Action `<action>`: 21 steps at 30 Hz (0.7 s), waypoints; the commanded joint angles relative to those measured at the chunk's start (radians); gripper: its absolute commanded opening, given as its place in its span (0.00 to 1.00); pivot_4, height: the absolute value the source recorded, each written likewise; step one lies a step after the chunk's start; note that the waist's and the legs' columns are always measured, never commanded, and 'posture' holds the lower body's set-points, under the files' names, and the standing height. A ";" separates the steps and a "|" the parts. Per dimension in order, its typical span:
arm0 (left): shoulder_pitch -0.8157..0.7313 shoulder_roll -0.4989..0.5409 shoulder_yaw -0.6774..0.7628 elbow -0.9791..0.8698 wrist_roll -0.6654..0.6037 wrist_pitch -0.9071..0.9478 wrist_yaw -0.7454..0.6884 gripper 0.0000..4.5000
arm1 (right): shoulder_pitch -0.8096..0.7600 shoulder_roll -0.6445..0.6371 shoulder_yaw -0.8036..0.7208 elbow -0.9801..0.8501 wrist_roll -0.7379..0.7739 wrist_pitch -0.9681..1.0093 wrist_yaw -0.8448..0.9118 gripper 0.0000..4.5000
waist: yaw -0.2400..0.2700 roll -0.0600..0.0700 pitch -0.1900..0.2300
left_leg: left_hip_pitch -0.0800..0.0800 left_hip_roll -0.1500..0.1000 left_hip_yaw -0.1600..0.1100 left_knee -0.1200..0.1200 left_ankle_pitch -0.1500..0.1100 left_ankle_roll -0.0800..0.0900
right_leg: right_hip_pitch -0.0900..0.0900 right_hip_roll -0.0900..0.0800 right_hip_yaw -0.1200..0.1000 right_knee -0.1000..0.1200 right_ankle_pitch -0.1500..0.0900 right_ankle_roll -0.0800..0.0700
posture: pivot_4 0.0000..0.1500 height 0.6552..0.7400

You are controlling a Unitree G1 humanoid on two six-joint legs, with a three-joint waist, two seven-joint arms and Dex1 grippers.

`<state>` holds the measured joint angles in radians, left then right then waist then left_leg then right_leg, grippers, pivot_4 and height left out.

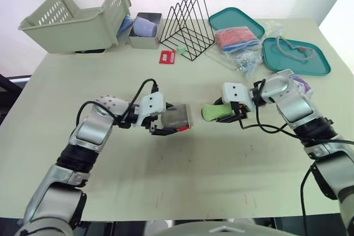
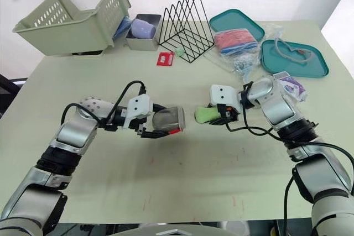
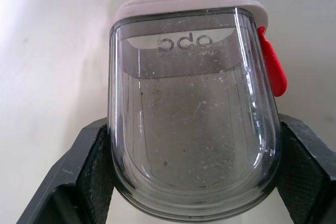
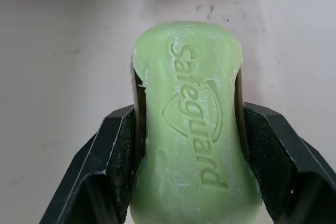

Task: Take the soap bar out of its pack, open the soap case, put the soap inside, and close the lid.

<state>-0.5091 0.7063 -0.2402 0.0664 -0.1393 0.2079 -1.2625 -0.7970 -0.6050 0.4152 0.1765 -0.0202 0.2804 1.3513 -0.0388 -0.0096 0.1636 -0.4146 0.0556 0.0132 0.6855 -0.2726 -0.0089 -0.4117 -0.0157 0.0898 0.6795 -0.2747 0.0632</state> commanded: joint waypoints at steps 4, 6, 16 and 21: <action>-0.050 -0.039 -0.032 0.020 0.023 -0.014 -0.003 0.77 | 0.011 -0.035 -0.041 -0.103 0.042 0.044 0.014 0.54 | 0.000 0.000 0.000 | 0.000 0.000 0.000 0.000 0.000 0.000 | 0.000 0.000 0.000 0.000 0.000 0.000 | 1.00 1.00; -0.066 -0.057 -0.048 0.029 0.030 -0.017 -0.002 0.77 | 0.015 -0.041 -0.043 -0.122 0.048 0.063 0.014 0.54 | 0.001 0.000 0.000 | 0.000 0.000 0.000 0.000 0.000 0.000 | 0.000 0.000 0.000 0.000 0.000 0.000 | 1.00 1.00; -0.085 -0.089 -0.055 0.031 0.031 -0.015 0.000 0.77 | 0.028 -0.027 -0.026 -0.142 0.058 0.113 -0.007 0.54 | 0.000 0.000 0.000 | 0.000 0.000 0.000 0.000 0.000 0.000 | 0.000 0.000 0.000 0.000 0.000 0.000 | 1.00 1.00; -0.088 -0.094 -0.059 0.023 0.032 -0.011 0.003 0.77 | 0.023 -0.014 -0.016 -0.141 0.054 0.118 -0.007 0.54 | 0.001 0.000 0.000 | 0.000 0.000 0.000 0.000 0.000 0.000 | 0.000 0.000 0.000 0.000 0.000 0.000 | 1.00 1.00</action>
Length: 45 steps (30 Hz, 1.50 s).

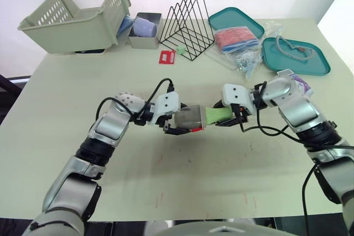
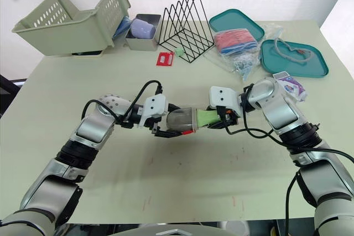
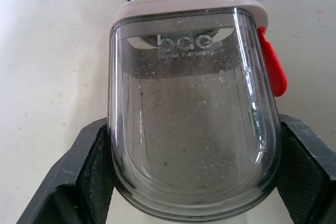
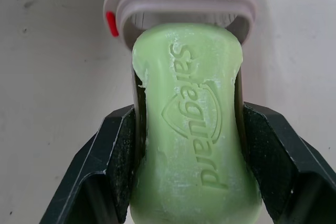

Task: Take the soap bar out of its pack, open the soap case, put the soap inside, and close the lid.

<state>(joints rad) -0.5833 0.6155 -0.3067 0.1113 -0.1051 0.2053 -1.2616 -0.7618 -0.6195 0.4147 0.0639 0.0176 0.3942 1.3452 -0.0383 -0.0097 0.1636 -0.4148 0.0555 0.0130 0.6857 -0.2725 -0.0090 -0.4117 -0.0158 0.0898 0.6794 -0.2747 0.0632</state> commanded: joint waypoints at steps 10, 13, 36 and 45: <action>-0.025 -0.037 -0.006 -0.020 0.003 -0.001 0.027 0.77 | -0.051 0.028 0.022 -0.073 -0.002 0.067 0.001 0.54 | 0.001 0.000 0.000 | 0.000 0.000 0.000 0.000 0.000 0.000 | 0.000 0.000 0.000 0.000 0.000 0.000 | 1.00 1.00; -0.031 -0.046 -0.007 -0.015 0.003 -0.001 0.030 0.77 | -0.063 0.035 0.031 -0.092 -0.005 0.096 -0.003 0.54 | 0.000 0.000 0.000 | 0.000 0.000 0.000 0.000 0.000 0.000 | 0.000 0.000 0.000 0.000 0.000 0.000 | 1.00 1.00; -0.038 -0.054 -0.013 0.015 0.022 -0.024 0.025 0.77 | -0.052 0.027 0.018 -0.146 0.028 0.109 0.007 0.96 | 0.001 0.000 0.000 | 0.000 0.000 0.000 0.000 0.000 0.000 | 0.000 0.000 0.000 0.000 0.000 0.000 | 1.00 1.00; -0.033 -0.057 -0.013 -0.003 0.017 -0.012 0.027 0.77 | -0.064 0.020 0.007 -0.110 0.022 0.073 -0.005 0.96 | 0.001 0.000 0.000 | 0.000 0.000 0.000 0.000 0.000 0.000 | 0.000 0.000 0.000 0.000 0.000 0.000 | 1.00 1.00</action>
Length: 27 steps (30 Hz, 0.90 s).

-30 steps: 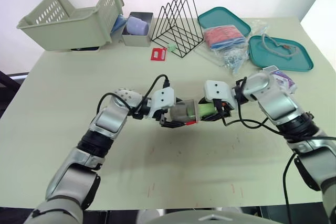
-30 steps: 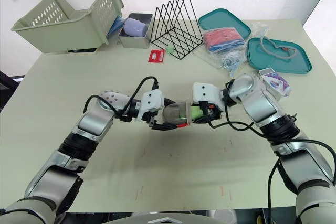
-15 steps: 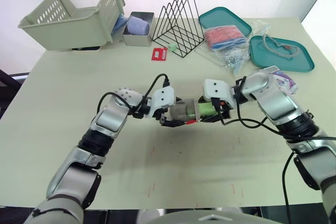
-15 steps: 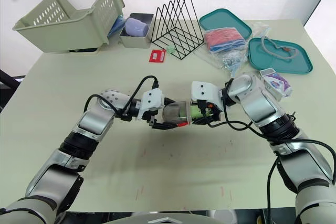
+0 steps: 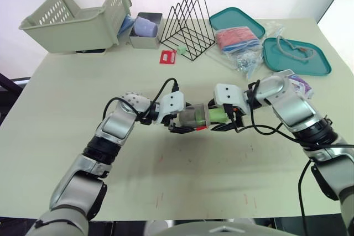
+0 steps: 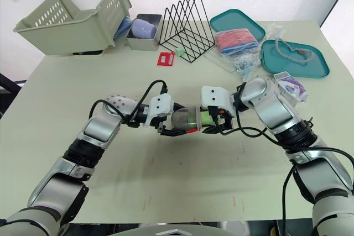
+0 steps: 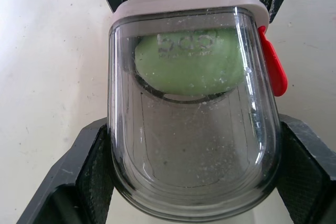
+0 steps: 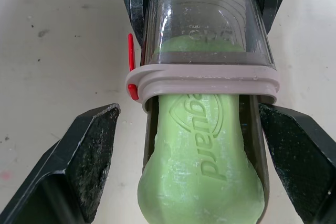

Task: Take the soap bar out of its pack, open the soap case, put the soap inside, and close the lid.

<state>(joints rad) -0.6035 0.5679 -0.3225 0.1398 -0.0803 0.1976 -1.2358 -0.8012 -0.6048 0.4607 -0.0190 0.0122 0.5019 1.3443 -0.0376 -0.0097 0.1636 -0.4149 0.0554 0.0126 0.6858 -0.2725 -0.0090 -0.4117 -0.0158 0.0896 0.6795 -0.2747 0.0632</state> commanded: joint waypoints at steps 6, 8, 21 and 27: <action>-0.011 -0.007 0.004 -0.034 -0.007 -0.002 0.001 0.77 | -0.031 0.000 -0.048 0.008 0.021 -0.052 -0.014 0.96 | 0.000 0.000 0.000 | 0.000 0.000 0.000 0.000 0.000 0.000 | 0.000 0.000 0.000 0.000 0.000 0.000 | 1.00 1.00; -0.011 -0.007 0.004 -0.035 -0.007 0.000 0.002 0.77 | -0.034 -0.003 -0.051 0.023 0.018 -0.060 -0.015 0.96 | 0.000 0.000 0.000 | 0.000 0.000 0.000 0.000 0.000 0.000 | 0.000 0.000 0.000 0.000 0.000 0.000 | 1.00 1.00; -0.018 -0.011 0.005 -0.036 -0.006 0.004 -0.003 0.77 | -0.041 -0.024 -0.069 0.078 0.010 -0.088 -0.025 0.96 | 0.000 0.000 0.000 | 0.000 0.000 0.000 0.000 0.000 0.000 | 0.000 0.000 0.000 0.000 0.000 0.000 | 1.00 1.00; -0.018 -0.010 0.003 -0.034 -0.005 0.006 -0.007 0.77 | -0.026 -0.074 -0.081 0.053 0.034 -0.060 0.016 0.96 | 0.001 0.000 0.000 | 0.000 0.000 0.000 0.000 0.000 0.000 | 0.000 0.000 0.000 0.000 0.000 0.000 | 1.00 1.00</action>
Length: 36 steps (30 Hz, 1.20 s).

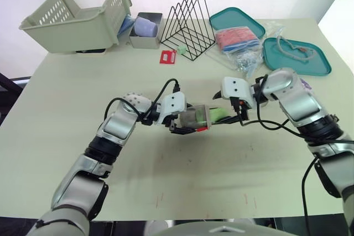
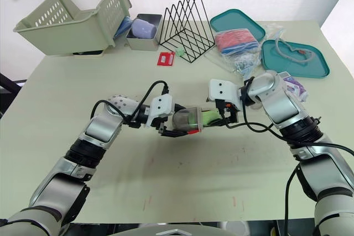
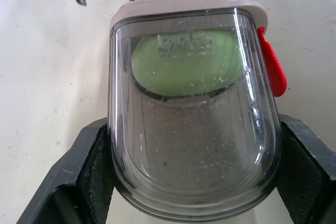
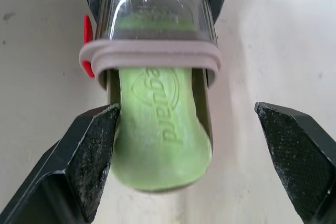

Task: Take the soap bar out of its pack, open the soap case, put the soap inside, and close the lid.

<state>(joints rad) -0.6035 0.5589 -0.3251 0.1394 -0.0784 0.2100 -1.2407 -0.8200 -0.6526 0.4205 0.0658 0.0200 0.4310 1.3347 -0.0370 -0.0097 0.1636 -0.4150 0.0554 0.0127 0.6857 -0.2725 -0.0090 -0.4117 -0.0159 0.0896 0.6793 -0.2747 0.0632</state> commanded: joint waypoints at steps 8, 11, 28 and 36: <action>-0.017 0.002 0.005 -0.035 -0.005 -0.009 -0.005 0.77 | 0.007 -0.123 -0.057 -0.030 0.063 0.054 0.078 0.96 | 0.000 0.000 0.000 | 0.000 0.000 0.000 0.000 0.000 0.000 | 0.000 0.000 0.000 0.000 0.000 0.000 | 1.00 1.00; -0.018 0.001 0.005 -0.036 -0.005 -0.007 -0.005 0.77 | -0.001 -0.140 -0.056 0.048 0.040 0.019 0.058 0.96 | 0.000 0.000 0.000 | 0.000 0.000 0.000 0.000 0.000 0.000 | 0.000 0.000 0.000 0.000 0.000 0.000 | 1.00 1.00; -0.017 0.005 0.012 -0.043 -0.008 0.002 0.002 0.77 | 0.070 -0.068 -0.020 0.053 -0.005 -0.080 0.038 0.01 | 0.000 0.000 0.000 | 0.000 0.000 0.000 0.000 0.000 0.000 | 0.000 0.000 0.000 0.000 0.000 0.000 | 1.00 1.00; -0.010 0.010 0.012 -0.054 -0.008 0.007 0.003 0.77 | 0.063 -0.066 -0.026 -0.043 0.016 -0.030 0.054 0.01 | 0.000 0.000 0.000 | 0.000 0.000 0.000 0.000 0.000 0.000 | 0.000 0.000 0.000 0.000 0.000 0.000 | 1.00 1.00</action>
<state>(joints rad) -0.6046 0.5634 -0.3257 0.1346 -0.0778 0.2196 -1.2396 -0.7431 -0.7180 0.4150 0.0680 0.0176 0.3910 1.3827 -0.0370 -0.0097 0.1636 -0.4150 0.0553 0.0127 0.6858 -0.2725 -0.0090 -0.4117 -0.0159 0.0897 0.6792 -0.2747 0.0633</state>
